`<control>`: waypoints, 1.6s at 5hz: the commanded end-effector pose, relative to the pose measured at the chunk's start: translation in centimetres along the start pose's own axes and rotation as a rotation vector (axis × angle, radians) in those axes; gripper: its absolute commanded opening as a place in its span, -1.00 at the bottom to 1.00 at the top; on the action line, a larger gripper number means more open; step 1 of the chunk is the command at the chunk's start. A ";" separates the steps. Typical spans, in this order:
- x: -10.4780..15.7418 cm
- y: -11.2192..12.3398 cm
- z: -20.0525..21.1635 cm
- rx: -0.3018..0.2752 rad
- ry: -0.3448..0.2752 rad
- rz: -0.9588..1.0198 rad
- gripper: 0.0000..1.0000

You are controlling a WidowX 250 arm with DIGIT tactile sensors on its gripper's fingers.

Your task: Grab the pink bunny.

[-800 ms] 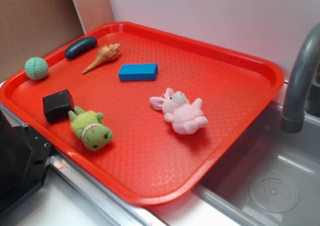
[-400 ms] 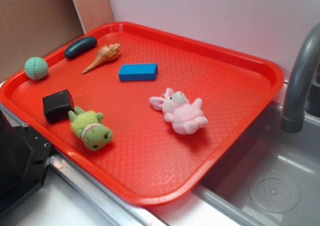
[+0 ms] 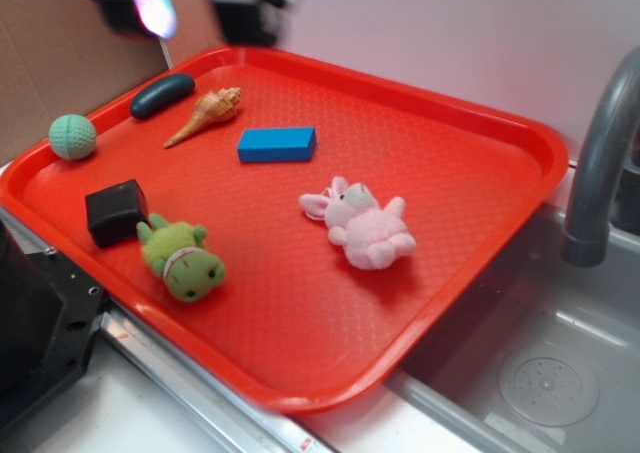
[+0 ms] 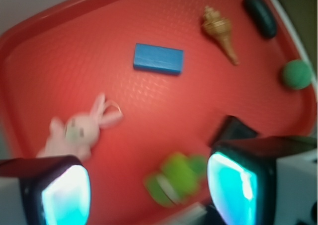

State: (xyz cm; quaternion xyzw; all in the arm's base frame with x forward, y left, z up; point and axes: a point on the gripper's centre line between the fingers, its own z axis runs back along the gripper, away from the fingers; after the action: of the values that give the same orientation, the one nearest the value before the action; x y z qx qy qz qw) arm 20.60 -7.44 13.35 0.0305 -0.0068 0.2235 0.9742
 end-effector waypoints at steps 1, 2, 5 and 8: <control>0.6 -0.2 1.1 -0.042 -0.041 -0.005 1.00; 0.6 -0.2 1.1 -0.042 -0.041 -0.005 1.00; 0.4 -7.5 -7.9 -0.244 0.044 0.240 1.00; 0.7 -7.9 -9.2 -0.157 0.082 0.156 -1.00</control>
State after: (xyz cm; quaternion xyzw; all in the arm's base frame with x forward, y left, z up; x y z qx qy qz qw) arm 23.69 -13.79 2.37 -0.0328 0.0360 0.3052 0.9510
